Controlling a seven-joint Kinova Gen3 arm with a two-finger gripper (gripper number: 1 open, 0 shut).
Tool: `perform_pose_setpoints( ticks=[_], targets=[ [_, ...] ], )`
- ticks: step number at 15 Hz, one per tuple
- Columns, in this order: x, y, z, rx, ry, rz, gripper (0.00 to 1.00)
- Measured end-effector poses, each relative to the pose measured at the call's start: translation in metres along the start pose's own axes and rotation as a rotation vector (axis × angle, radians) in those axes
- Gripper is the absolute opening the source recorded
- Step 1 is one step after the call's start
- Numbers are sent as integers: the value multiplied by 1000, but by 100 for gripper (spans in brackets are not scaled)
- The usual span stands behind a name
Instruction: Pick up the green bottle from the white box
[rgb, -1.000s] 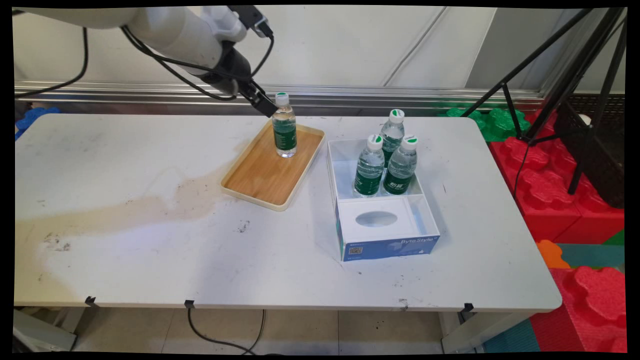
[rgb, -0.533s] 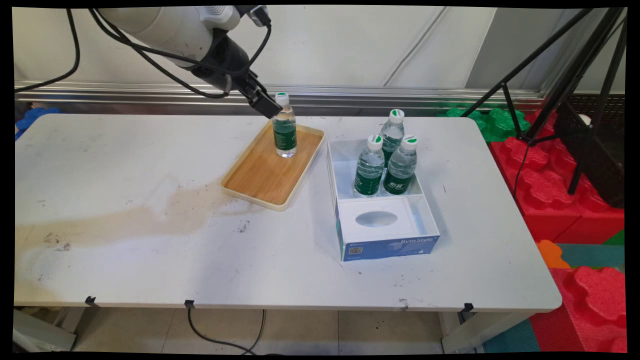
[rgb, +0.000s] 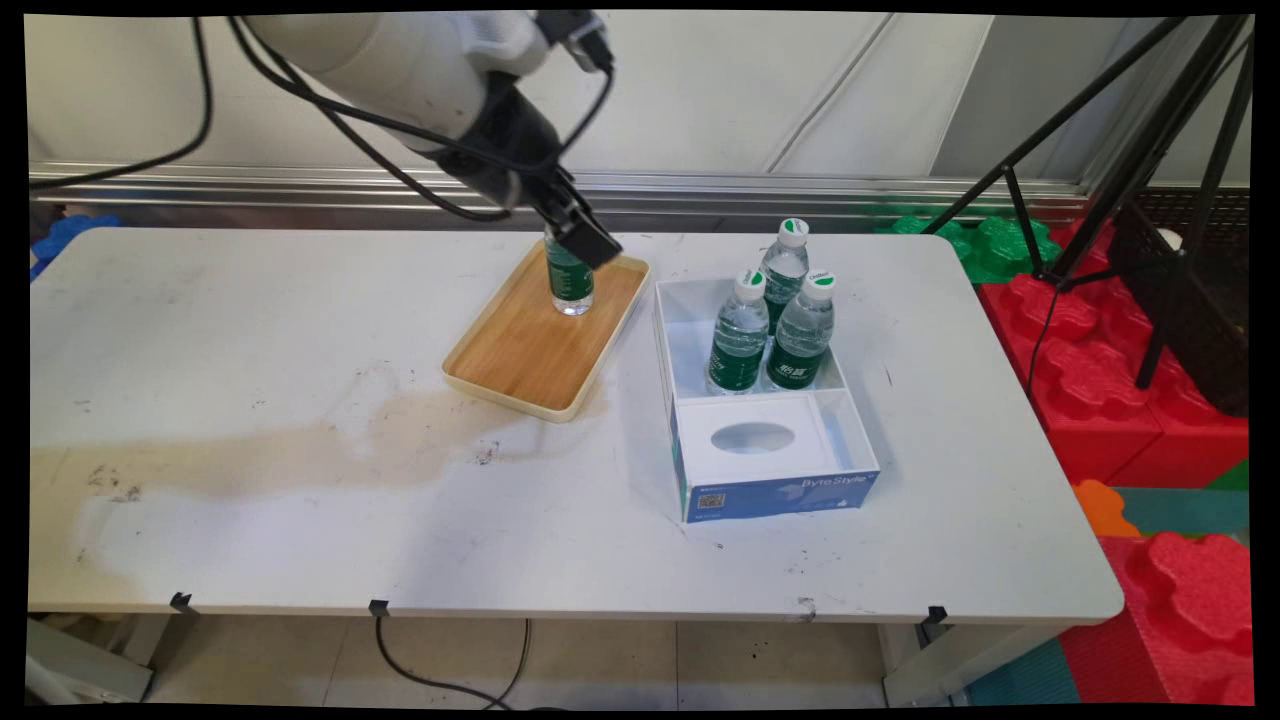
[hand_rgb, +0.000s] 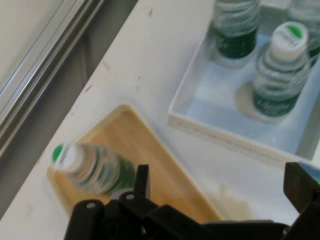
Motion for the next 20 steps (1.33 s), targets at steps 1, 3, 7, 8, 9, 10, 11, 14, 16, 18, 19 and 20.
perform_pose_setpoints(
  ticks=[1,3,7,8,9,10,11,14,16,18,19,20],
  targets=[
    [6,6,5,-13,1,8,100],
    [13,14,14,-28,2,17,100],
    [34,33,47,-63,-3,36,100],
    [36,36,52,-67,-5,38,100],
    [39,38,59,-73,-7,41,100],
    [43,42,69,-81,-10,45,100],
    [47,45,78,-86,-14,47,100],
    [55,51,102,-95,-23,49,100],
    [61,55,123,-104,-34,50,100],
    [65,58,140,-115,-45,53,100],
    [66,59,147,-119,-49,54,100],
    [67,60,153,-123,-54,55,100]
  ],
)
